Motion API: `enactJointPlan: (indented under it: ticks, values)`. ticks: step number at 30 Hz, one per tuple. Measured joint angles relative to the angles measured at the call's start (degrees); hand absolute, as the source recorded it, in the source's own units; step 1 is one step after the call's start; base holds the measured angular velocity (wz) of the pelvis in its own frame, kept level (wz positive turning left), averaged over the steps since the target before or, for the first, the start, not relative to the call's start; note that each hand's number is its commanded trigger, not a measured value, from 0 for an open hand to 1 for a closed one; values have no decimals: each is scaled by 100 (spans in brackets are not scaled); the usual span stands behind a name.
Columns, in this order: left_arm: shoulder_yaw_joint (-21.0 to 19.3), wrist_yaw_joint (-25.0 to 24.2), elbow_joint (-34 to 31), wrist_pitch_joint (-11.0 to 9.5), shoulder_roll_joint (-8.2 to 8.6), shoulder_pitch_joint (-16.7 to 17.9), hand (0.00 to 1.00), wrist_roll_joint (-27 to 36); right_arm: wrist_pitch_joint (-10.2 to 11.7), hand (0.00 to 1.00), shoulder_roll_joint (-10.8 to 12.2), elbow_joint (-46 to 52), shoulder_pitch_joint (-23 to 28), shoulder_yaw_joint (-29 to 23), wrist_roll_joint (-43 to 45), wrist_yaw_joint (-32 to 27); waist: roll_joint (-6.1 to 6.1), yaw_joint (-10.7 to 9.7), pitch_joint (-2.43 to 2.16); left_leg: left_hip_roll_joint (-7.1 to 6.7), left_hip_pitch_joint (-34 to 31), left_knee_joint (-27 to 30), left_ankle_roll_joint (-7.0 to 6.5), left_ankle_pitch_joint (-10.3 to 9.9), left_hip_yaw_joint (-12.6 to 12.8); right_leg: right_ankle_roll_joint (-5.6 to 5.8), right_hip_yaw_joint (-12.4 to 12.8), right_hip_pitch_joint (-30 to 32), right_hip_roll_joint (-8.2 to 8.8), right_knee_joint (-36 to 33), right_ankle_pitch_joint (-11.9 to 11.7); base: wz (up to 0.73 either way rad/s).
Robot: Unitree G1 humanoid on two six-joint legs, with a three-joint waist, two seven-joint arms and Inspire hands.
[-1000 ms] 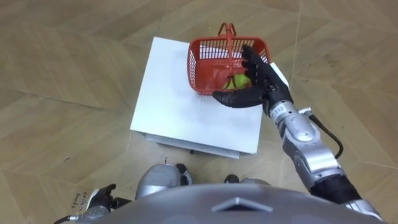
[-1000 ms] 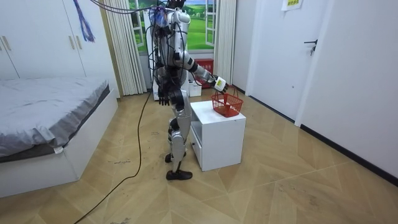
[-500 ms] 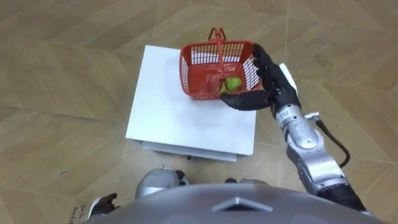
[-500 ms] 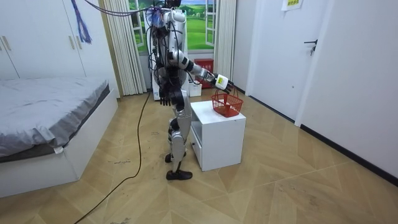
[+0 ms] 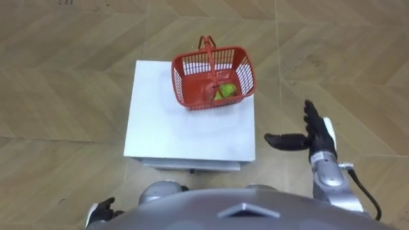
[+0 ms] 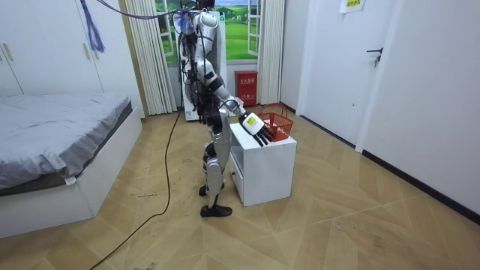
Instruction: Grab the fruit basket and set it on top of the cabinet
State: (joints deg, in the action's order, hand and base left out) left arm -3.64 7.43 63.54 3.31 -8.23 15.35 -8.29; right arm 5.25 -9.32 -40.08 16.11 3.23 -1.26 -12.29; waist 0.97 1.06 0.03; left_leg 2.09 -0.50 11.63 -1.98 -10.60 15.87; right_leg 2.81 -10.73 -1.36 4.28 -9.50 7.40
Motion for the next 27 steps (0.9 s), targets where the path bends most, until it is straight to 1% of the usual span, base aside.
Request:
enactJointPlan:
  ticks: [3,5,6,7,9,10,12,13,15,16,18,19,22,25,27]
  values:
    - [-18,68,-181,5,12,72,0,-153,0,0,8,-416,123,-73,-7,-145,-9,8,-1,-9,26,3,11,-6,29,-28,61,-13,7,-3,57,-3]
    - [-20,69,-189,14,15,70,0,-246,2,0,46,-503,198,-116,-21,-182,-25,-23,-3,-4,34,10,16,-8,29,-40,69,-27,1,-1,68,-1]
    - [-26,70,-186,23,15,74,0,-286,18,0,73,-738,165,-116,-23,-197,-2,-66,11,-7,75,2,24,-12,11,-40,48,-80,1,10,86,4]
    - [-46,68,-176,34,20,74,0,-341,17,0,81,-894,137,-118,-46,-193,-3,-67,12,-10,96,-3,30,-17,10,-39,46,-94,3,11,104,5]
    - [-83,68,-166,94,29,71,0,-530,-44,0,83,-1476,69,-161,-55,-161,21,-69,-16,-34,190,-35,35,-21,-20,-29,38,-193,15,72,147,5]
    - [-86,68,-164,119,34,73,0,-591,-52,0,82,-1606,60,-206,-55,-135,22,-69,-20,-40,226,-36,36,-21,-21,-26,41,-225,15,83,149,5]
    - [-67,68,-159,244,58,102,0,-715,-175,0,70,-2091,-30,-221,-69,-119,26,-60,-18,-60,338,-93,44,-26,-25,-12,43,-316,22,85,173,0]
    - [-63,63,-157,284,71,100,0,-722,-202,0,69,-2229,-67,-212,-54,-96,27,-64,-17,-65,349,-101,45,-26,-30,-9,37,-331,24,83,176,0]
    - [-55,20,-154,413,86,111,0,-702,-457,0,57,-2646,-181,-118,-40,157,41,-61,-16,-79,385,-146,48,-29,-48,0,33,-362,29,76,191,0]
    - [-60,2,-153,448,86,110,0,-705,-534,0,56,-2718,-186,-94,-40,240,44,-64,-16,-82,389,-149,50,-31,-61,3,23,-368,32,77,194,5]
    - [-70,-110,-155,595,92,103,0,-741,-808,0,54,-2928,-246,-39,-29,586,42,-60,-15,-97,391,-167,51,-33,-109,9,-40,-383,43,75,204,9]
    - [-86,-151,-155,628,93,102,0,-780,-874,0,54,-2957,-259,-40,-3,659,42,-53,-16,-99,395,-170,51,-33,-114,10,-42,-388,43,74,204,6]
    - [-184,-302,-129,795,100,92,0,-877,-1250,0,45,-3202,-381,-40,394,1107,35,-53,-6,-96,517,-187,68,-58,-185,12,-104,-533,34,75,206,9]
    - [-235,-423,-130,850,101,90,0,-881,-1424,0,45,-3299,-458,-39,688,1390,33,-42,-4,-94,600,-192,75,-74,-221,20,-165,-628,32,75,212,7]
    - [-258,-483,-130,927,100,73,0,-880,-1576,0,46,-3335,-524,-11,904,1588,35,-42,1,-95,631,-197,74,-93,-282,29,-222,-722,35,77,219,12]
